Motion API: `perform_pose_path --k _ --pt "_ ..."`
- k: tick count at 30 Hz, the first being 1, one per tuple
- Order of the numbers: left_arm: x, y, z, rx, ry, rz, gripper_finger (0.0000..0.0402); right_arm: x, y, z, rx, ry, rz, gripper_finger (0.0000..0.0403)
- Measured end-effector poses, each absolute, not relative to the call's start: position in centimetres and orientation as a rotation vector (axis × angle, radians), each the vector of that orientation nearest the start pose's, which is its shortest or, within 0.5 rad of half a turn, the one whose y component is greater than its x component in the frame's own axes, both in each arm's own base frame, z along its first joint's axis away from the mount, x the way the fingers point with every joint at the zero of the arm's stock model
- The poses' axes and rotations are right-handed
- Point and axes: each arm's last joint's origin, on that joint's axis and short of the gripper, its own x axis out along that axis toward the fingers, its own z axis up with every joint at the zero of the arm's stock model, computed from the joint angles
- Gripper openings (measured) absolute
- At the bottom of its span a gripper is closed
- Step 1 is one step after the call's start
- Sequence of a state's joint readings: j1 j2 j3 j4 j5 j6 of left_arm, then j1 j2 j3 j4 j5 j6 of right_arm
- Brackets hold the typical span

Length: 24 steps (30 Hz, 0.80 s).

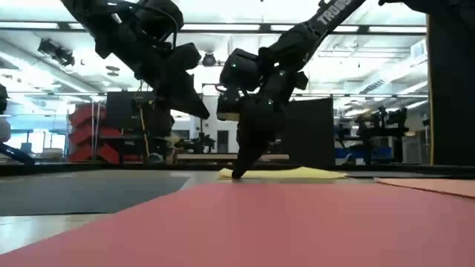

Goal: Organize paper
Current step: Adjust the papers

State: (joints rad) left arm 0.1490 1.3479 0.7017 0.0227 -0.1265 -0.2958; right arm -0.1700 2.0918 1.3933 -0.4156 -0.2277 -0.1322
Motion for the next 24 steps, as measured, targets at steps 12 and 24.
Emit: perform_pose_path --k 12,24 --pt "26.8 4.4 20.5 -0.252 0.586 0.344 0.0 41.0 -4.7 16.7 0.111 1.038 0.152 0.0" --pt "26.6 0.4 19.1 -0.304 0.584 0.18 0.0 38.8 6.0 20.5 0.063 0.991 0.191 0.0"
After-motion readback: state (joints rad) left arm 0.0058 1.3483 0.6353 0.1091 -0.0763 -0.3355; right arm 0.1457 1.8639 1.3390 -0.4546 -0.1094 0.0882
